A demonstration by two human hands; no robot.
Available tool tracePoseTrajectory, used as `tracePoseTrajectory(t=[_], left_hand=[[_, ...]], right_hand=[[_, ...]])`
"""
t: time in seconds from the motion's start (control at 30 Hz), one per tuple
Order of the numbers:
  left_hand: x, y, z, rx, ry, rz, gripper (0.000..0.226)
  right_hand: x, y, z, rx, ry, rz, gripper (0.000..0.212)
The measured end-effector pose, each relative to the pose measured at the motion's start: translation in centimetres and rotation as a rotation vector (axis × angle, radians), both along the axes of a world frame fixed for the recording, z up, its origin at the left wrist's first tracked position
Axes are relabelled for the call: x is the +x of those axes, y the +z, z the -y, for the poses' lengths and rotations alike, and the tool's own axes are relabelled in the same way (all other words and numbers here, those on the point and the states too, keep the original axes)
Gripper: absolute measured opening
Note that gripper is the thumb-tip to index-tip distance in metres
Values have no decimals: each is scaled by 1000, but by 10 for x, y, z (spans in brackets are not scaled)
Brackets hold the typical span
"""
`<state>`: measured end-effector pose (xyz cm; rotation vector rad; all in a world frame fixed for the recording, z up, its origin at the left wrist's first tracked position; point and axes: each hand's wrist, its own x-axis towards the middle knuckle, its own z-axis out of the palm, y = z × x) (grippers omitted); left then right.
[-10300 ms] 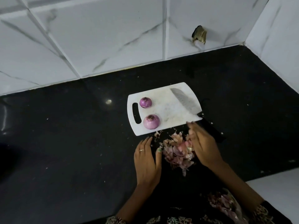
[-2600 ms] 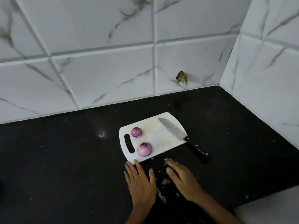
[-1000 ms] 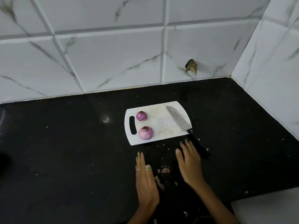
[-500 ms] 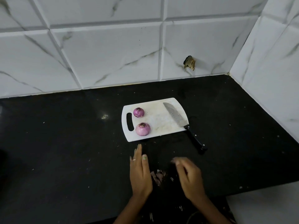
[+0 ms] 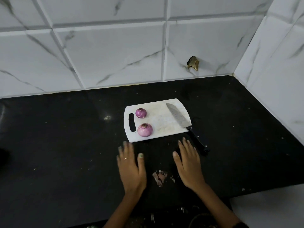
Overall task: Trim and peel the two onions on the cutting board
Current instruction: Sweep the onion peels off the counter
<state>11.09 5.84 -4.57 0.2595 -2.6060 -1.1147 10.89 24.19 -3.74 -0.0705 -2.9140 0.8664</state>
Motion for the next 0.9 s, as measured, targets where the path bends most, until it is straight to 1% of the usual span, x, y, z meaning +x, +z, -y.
tracePoseTrajectory(t=[0.03, 0.07, 0.1, 0.13, 0.17, 0.2, 0.23, 0.27, 0.3, 0.33, 0.37, 0.4, 0.43, 0.47, 0.5, 0.57, 0.6, 0.63, 0.67, 0.7, 0.73, 0.77, 0.8, 0.83, 0.87, 0.9], left_hand=[[0, 0, 4, -66, 72, 95, 79], [2, 0, 4, -139, 60, 196, 87], [4, 1, 0, -219, -20, 252, 94], [6, 1, -7, -263, -141, 255, 101], [8, 0, -17, -250, -264, 232, 105], [12, -1, -26, -185, -373, 209, 105], [16, -1, -35, -68, -451, 198, 101], [20, 1, -43, 94, -479, 189, 96], [25, 4, -46, 257, -446, 177, 90], [26, 8, -45, 381, -368, 163, 87], [24, 14, -41, 451, -287, 143, 86], [18, 18, -36, 456, -229, 126, 87], [10, 20, -31, 424, -211, 116, 87], [0, 20, -25, 372, -226, 114, 84], [-9, 18, -21, 308, -267, 123, 82], [-21, 11, -19, 126, -391, 145, 80], [-22, 6, -19, 41, -450, 147, 79], [-21, 3, -20, -9, -501, 147, 77], [-17, 0, -22, -23, -543, 145, 76], [-13, -2, -23, -23, -571, 142, 74], [-9, -3, -24, -16, -590, 137, 73], [-3, -5, -25, -2, -603, 130, 73], [1, -5, -27, 16, -607, 125, 75], [5, -5, -28, 39, -608, 125, 79], [7, -5, -29, 51, -609, 126, 83], [10, -5, -30, 53, -612, 132, 87]], right_hand=[[-8, -2, 0, 50, 32, 46, 99], [-14, -4, 1, 109, 64, 94, 106], [-18, -8, 4, 154, 111, 120, 108], [-19, -9, 8, 178, 165, 93, 105], [-16, -11, 12, 175, 222, 35, 97], [-11, -14, 17, 127, 289, -21, 85], [-3, -13, 19, 43, 363, -19, 74], [7, -8, 17, -113, 374, 31, 64], [16, -3, 14, -350, 311, 98, 56], [22, 2, 7, -520, 194, 70, 48], [25, 9, 3, -607, 85, -19, 45], [24, 12, 0, -570, 10, -94, 44], [20, 12, -3, -490, -40, -132, 46], [13, 14, -3, -384, -69, -110, 51], [4, 12, -3, -242, -66, -34, 61], [-8, 6, 2, 85, 25, 131, 91], [-9, 3, 6, 199, 101, 177, 102], [-4, 1, 9, 252, 167, 185, 106], [4, -2, 11, 253, 221, 176, 105], [13, -4, 13, 213, 282, 162, 103], [24, -4, 14, 113, 328, 152, 99], [35, -4, 14, -43, 343, 159, 93], [45, 0, 13, -240, 294, 159, 81], [54, 7, 11, -501, 128, 165, 62], [62, 13, 5, -732, -112, 153, 43], [67, 18, -2, -876, -367, 91, 34]])
